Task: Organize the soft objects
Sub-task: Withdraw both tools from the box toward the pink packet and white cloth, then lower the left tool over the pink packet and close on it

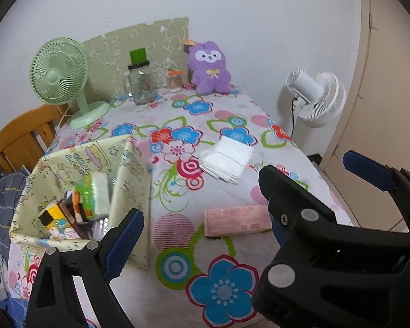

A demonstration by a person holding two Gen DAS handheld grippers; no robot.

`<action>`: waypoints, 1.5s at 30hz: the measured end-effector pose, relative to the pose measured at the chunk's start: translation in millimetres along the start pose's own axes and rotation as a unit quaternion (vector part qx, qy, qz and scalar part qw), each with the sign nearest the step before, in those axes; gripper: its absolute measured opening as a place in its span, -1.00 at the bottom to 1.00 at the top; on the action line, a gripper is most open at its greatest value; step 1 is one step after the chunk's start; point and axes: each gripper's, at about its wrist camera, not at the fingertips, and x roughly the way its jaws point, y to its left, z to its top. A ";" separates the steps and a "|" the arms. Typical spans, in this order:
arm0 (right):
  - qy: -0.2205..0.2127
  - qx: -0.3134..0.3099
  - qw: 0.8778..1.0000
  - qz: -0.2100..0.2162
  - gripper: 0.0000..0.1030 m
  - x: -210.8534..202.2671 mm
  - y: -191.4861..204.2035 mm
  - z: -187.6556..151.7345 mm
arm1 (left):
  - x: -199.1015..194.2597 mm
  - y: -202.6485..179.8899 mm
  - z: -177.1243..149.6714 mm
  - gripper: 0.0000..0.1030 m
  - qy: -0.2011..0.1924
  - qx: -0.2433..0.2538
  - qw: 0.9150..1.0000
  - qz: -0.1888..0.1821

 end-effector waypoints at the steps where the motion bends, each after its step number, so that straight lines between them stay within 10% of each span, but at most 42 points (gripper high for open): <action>1: 0.002 0.001 1.000 -0.001 0.85 1.6 -1.9 -1.3 | 3.1 -2.5 -1.6 0.87 0.004 0.003 1.000 0.000; 45: 0.118 0.078 0.990 -0.017 0.85 100.8 -52.7 -35.8 | 105.5 -23.7 -15.5 0.88 0.100 0.043 0.994 -0.006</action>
